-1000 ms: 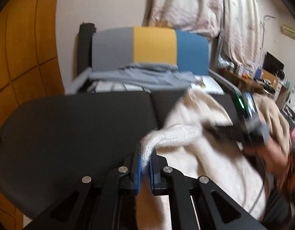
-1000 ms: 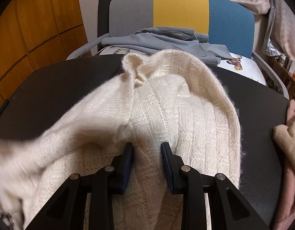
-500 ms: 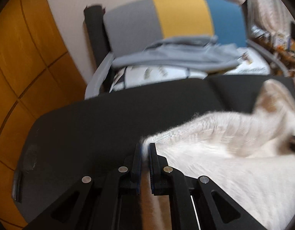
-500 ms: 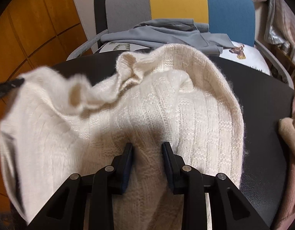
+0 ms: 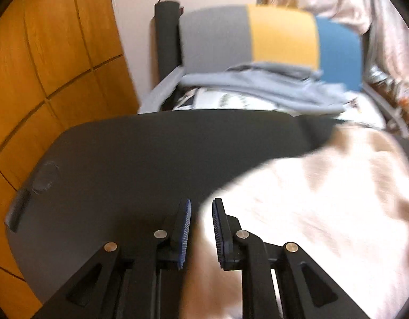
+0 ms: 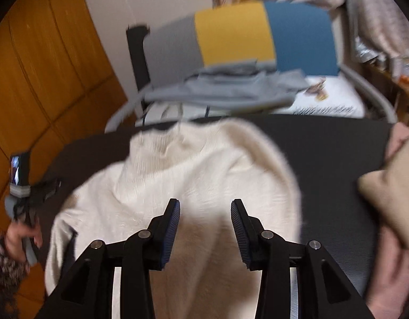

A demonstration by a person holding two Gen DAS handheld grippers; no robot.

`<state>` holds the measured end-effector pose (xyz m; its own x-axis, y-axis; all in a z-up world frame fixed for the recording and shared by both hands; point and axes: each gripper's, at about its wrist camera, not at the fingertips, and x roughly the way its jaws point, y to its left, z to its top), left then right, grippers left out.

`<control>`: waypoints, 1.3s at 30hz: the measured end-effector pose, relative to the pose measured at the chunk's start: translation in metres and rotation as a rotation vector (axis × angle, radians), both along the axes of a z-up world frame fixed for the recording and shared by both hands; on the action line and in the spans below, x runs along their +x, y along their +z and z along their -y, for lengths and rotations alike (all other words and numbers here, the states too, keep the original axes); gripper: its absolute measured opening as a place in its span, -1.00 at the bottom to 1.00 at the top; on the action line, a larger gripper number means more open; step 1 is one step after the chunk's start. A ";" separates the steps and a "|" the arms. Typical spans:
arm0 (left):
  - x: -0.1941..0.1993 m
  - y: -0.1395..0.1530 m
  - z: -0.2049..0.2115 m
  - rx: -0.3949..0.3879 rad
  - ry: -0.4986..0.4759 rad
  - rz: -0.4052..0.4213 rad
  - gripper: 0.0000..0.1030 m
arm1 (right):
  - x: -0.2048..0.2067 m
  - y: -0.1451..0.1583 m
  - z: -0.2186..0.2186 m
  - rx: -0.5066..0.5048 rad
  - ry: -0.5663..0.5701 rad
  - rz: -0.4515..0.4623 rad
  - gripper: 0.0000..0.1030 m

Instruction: Fold clothes

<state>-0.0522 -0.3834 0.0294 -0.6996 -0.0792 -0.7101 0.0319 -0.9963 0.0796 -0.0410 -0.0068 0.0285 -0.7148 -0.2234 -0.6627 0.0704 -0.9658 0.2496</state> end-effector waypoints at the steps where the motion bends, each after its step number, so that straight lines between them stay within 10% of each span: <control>1: 0.015 -0.001 -0.011 0.027 -0.022 0.000 -0.67 | 0.010 0.004 -0.008 0.004 -0.011 0.009 -0.19; 6: 0.058 -0.038 -0.087 0.000 -0.142 0.059 -0.67 | 0.057 -0.011 -0.026 0.019 0.027 0.166 -0.19; 12: 0.067 -0.083 -0.152 -0.460 -0.263 -0.029 -0.56 | 0.101 -0.057 -0.024 0.004 0.063 0.319 -0.18; 14: 0.062 -0.087 -0.149 -0.542 -0.291 -0.062 -0.55 | 0.105 -0.072 -0.018 0.016 0.077 0.359 -0.53; 26: -0.006 -0.083 -0.067 -0.573 -0.343 0.016 -0.56 | 0.095 -0.069 -0.024 -0.052 0.109 0.349 -0.86; 39: -0.009 -0.084 -0.071 -0.632 -0.306 0.018 -0.57 | 0.060 -0.050 -0.071 0.160 0.089 0.360 -0.84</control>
